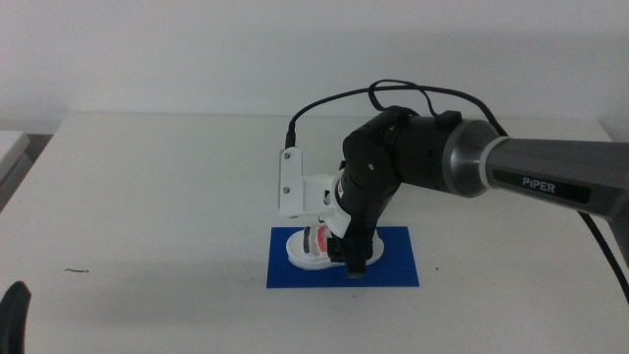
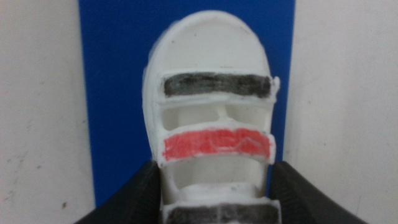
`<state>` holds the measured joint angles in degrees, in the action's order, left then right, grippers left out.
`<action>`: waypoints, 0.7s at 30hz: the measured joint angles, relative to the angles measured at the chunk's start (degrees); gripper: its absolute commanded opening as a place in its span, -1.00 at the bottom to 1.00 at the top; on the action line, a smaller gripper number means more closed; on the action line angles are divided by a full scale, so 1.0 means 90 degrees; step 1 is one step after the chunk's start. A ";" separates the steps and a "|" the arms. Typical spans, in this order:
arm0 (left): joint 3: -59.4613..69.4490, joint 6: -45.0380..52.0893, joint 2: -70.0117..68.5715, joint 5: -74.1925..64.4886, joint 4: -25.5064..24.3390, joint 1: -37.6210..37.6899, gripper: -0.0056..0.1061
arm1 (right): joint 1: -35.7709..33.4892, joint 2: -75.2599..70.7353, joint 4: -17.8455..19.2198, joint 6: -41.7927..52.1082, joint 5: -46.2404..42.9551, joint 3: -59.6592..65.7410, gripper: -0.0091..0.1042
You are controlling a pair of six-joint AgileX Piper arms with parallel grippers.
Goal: Use one arm to grab the shoe from the table and place it on the mat.
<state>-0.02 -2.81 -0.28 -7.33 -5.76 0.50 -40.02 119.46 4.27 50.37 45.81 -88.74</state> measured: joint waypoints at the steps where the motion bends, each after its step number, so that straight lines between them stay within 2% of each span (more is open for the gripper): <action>1: 0.0000 0.0000 0.0000 0.0000 0.0000 0.0000 0.78 | 0.0000 0.0034 0.0000 0.0000 -0.0029 -0.0009 -0.84; 4: 0.0000 0.0000 0.0000 0.0000 0.0000 0.0000 0.78 | 0.0000 0.0078 -0.0014 0.0009 -0.0059 -0.0049 -0.59; 6: 0.0000 0.0000 0.0000 0.0000 0.0000 0.0000 0.78 | 0.0000 0.0089 -0.0014 0.0009 -0.0072 -0.0062 -0.23; 10: 0.0000 0.0000 0.0000 0.0000 0.0000 0.0000 0.78 | 0.0012 0.0075 -0.0002 -0.0139 -0.0124 0.0000 0.66; 11: 0.0000 0.0000 0.0000 0.0000 0.0000 0.0000 0.78 | 0.0009 -0.0020 -0.0002 -0.0305 -0.0199 0.0103 0.80; 13: 0.0000 0.0000 0.0000 0.0000 0.0000 0.0000 0.78 | 0.0082 -0.0400 0.0027 -0.0827 -0.0453 0.0392 0.78; 16: 0.0000 0.0000 0.0000 0.0000 0.0000 0.0000 0.78 | 0.0363 -0.1685 0.0253 -0.2307 -0.1043 0.1153 0.74; 19: 0.0000 0.0000 0.0000 0.0000 0.0000 0.0000 0.78 | 0.0891 -0.3338 0.0426 -0.4015 -0.1539 0.2204 0.69; 21: 0.0000 0.0000 0.0000 0.0000 0.0000 0.0000 0.78 | 0.1403 -0.4628 0.0492 -0.4760 -0.1930 0.3184 0.66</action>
<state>-0.02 -2.81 -0.28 -7.33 -5.76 0.50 -27.39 77.81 8.69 7.53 28.45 -60.09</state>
